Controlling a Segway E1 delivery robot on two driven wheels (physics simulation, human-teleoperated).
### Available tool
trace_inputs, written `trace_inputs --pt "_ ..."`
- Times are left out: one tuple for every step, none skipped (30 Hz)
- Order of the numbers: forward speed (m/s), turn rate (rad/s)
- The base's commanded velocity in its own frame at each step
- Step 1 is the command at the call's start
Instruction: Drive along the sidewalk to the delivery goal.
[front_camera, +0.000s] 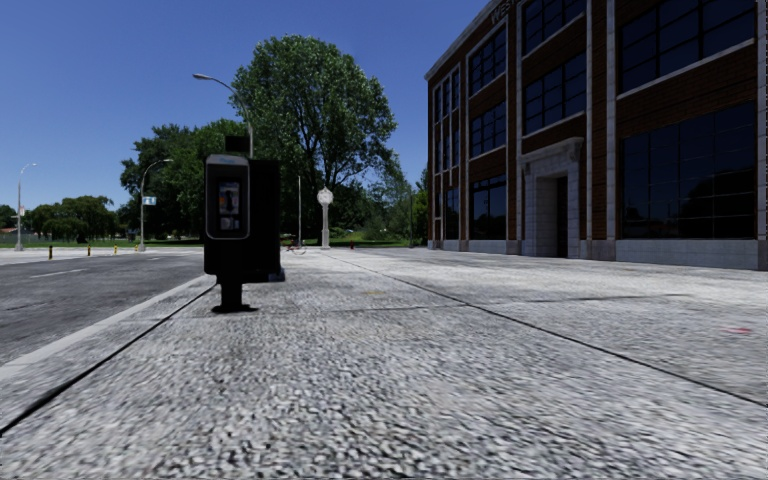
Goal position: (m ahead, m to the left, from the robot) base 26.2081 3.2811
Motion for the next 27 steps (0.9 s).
trace_inputs --pt "2.00 0.00" --pt "2.00 0.00" --pt "2.00 0.00" --pt "2.00 0.00" --pt "2.00 0.00" --pt "2.00 0.00" --pt "2.00 0.00" --pt "2.00 0.00" --pt "2.00 0.00" --pt "2.00 0.00" --pt "2.00 0.00" --pt "2.00 0.00" --pt "2.00 0.00" --pt "2.00 0.00" --pt "2.00 0.00" --pt "2.00 0.00" --pt "2.00 0.00" --pt "2.00 0.00" --pt "2.00 0.00" --pt "2.00 0.00" --pt "2.00 0.00" --pt "2.00 0.00" --pt "2.00 0.00" --pt "2.00 0.00" --pt "2.00 0.00" --pt "2.00 0.00" --pt "2.00 0.00"
